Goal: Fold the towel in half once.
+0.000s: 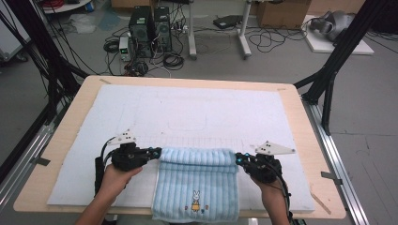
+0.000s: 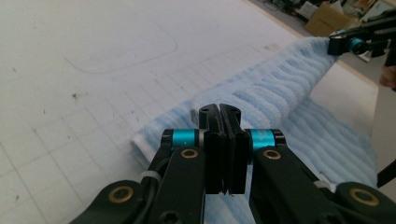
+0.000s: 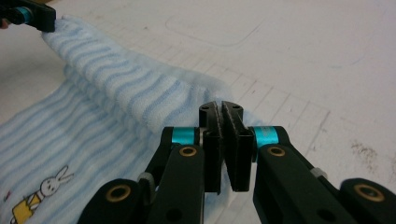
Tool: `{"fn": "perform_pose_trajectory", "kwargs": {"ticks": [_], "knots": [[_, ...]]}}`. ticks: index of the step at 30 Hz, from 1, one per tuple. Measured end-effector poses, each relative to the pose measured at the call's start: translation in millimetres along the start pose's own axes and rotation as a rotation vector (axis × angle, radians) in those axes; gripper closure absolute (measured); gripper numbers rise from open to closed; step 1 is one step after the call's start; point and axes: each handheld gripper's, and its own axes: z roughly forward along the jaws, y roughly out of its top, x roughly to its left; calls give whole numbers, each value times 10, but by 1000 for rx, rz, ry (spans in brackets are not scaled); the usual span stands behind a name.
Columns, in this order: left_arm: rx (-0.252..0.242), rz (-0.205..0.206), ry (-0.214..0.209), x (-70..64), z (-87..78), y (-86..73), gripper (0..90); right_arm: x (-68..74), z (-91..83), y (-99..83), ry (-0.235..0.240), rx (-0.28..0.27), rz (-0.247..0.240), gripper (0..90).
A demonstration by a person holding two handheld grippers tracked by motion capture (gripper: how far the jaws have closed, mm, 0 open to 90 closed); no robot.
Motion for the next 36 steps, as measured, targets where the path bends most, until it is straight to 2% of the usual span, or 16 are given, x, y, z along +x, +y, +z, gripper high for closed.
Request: {"fn": "perform_pose_trajectory", "kwargs": {"ticks": [1,4,10,13,14,16,17,19,21,23,24,26,30,32,34,36], "knots": [[11,9,1,-15,-2,-28,880,10,2,-23,4,6,1,865],[18,-2,-13,-36,-20,-94,880,53,7,-106,9,36,-6,866],[75,5,-39,-71,-20,-252,878,125,-18,-254,13,77,-12,865],[79,11,-40,-72,-10,-270,869,117,22,-320,15,99,-3,851],[64,4,-32,-64,-7,-267,831,109,36,-330,15,101,0,808],[26,-32,8,-27,-8,-240,571,89,40,-315,14,85,27,699],[-9,-43,21,8,-21,-216,493,79,32,-294,15,66,36,661],[-47,-47,36,48,-40,-168,444,54,4,-223,3,22,50,625],[-103,-50,56,123,-50,-94,447,15,-3,-163,-15,-8,50,625],[-90,-41,71,178,-24,-40,478,-50,13,-100,-46,-27,72,630],[-94,-41,71,209,11,-17,493,-79,32,-84,-57,-30,68,630],[-95,-45,78,252,81,-17,534,-143,113,-52,-87,-14,69,636],[18,-58,102,304,268,-74,618,-198,294,-64,-140,61,43,661],[45,-67,119,315,322,-91,638,-207,376,-79,-142,95,29,656],[50,-82,116,335,353,-100,635,-212,429,-86,-130,107,44,627],[67,-74,116,329,403,-115,625,-210,487,-88,-111,117,53,611]]}}
